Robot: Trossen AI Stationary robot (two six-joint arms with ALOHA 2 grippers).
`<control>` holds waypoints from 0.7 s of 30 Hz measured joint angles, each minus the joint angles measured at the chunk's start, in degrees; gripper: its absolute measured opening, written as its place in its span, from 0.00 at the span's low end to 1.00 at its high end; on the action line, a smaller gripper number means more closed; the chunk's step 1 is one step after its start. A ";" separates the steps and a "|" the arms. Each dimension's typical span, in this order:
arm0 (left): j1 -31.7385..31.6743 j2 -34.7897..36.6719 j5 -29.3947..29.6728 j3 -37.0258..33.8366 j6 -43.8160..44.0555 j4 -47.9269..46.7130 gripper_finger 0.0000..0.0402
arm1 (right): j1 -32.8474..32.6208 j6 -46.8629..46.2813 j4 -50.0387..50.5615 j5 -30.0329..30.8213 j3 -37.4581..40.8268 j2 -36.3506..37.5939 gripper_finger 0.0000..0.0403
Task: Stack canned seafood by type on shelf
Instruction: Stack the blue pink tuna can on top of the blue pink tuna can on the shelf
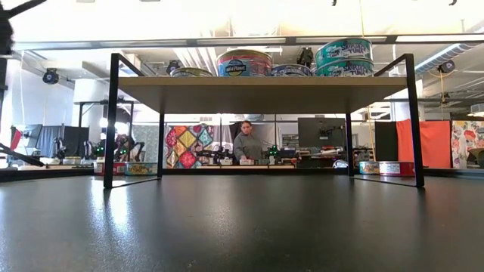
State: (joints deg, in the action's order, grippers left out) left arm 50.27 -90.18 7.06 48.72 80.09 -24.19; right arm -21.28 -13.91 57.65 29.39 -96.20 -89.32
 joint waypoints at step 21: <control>-2.48 -5.94 -7.86 8.34 -17.65 3.34 0.00 | -17.42 -16.85 -13.84 -1.82 0.70 -9.51 0.03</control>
State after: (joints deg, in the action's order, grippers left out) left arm 47.79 -96.12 -0.80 57.06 62.44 -20.85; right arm -38.70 -30.76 43.81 27.57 -95.50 -98.82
